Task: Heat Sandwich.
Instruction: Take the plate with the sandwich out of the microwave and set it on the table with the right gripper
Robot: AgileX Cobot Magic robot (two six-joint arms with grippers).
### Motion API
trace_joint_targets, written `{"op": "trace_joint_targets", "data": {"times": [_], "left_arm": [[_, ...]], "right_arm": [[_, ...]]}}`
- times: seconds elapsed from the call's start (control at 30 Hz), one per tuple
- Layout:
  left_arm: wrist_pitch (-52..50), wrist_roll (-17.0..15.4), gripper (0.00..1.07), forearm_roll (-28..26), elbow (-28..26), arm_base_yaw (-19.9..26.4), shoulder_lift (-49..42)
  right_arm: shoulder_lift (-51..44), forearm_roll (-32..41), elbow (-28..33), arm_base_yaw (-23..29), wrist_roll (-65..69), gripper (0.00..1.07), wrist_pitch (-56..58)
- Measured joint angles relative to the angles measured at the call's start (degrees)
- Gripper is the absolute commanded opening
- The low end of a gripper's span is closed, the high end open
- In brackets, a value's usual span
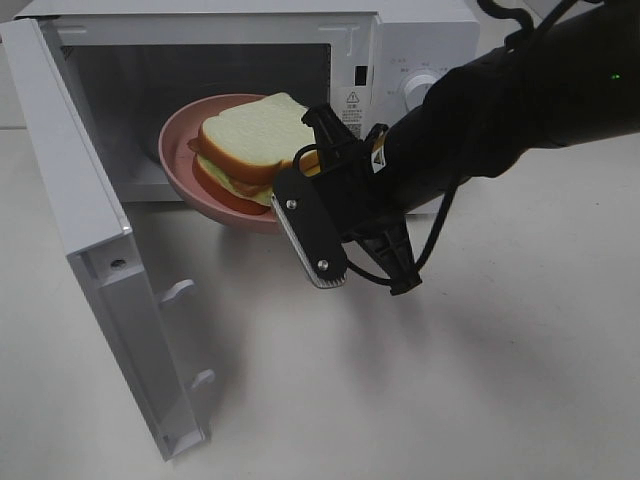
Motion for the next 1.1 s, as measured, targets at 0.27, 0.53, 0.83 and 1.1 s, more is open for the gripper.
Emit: {"op": "trace_joint_targets", "data": {"times": [0.27, 0.53, 0.83, 1.1], "left_arm": [[0.00, 0.00, 0.98, 0.00, 0.00, 0.00, 0.00], [0.00, 0.00, 0.98, 0.00, 0.00, 0.00, 0.00], [0.00, 0.00, 0.98, 0.00, 0.00, 0.00, 0.00], [0.00, 0.00, 0.98, 0.00, 0.00, 0.00, 0.00]], "right_arm": [[-4.35, -1.15, 4.07, 0.00, -1.38, 0.00, -0.29], [-8.25, -1.49, 6.36, 0.00, -1.38, 0.00, 1.32], [-13.18, -2.98, 8.65, 0.00, -1.38, 0.00, 5.96], [-17.59, -4.47, 11.12, 0.00, -1.38, 0.00, 8.14]]}}
